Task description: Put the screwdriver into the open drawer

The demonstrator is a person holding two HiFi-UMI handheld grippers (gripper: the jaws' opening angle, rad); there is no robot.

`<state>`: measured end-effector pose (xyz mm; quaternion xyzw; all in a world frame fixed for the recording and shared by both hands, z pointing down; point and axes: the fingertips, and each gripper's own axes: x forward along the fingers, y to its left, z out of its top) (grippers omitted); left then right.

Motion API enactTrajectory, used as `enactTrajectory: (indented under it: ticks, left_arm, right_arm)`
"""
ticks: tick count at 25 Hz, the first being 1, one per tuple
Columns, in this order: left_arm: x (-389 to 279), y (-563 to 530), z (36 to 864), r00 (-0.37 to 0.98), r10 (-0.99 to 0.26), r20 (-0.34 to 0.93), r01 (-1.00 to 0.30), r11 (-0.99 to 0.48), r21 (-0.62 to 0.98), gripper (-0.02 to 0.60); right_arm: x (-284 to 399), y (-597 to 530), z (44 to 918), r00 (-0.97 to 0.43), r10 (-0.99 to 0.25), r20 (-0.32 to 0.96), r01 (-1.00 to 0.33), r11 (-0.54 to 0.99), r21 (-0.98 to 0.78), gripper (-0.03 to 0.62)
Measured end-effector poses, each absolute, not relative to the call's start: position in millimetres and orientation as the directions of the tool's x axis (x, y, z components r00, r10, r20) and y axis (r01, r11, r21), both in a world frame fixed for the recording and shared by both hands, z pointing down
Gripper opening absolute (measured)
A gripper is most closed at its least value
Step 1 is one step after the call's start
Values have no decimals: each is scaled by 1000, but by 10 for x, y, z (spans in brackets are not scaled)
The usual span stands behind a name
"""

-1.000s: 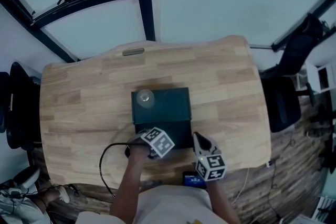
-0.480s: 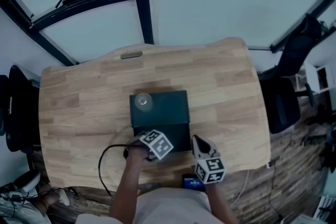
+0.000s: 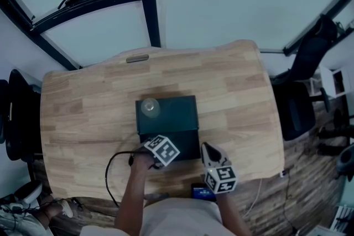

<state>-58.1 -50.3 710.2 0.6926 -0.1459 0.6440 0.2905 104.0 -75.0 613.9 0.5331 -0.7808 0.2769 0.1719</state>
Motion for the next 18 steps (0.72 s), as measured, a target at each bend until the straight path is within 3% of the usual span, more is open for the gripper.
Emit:
enactTrajectory:
  ticks: [9, 18]
  left_arm:
    - [-587, -543, 7003, 191, 146, 971, -605, -761, 234, 87]
    - [-579, -743, 6801, 278, 5, 960, -670, -716, 198, 87]
  right_arm:
    - [1056, -760, 6122, -367, -745, 557, -930, 273, -248, -2]
    - [1041, -755, 6107, -369, -753, 545, -929, 278, -245, -2]
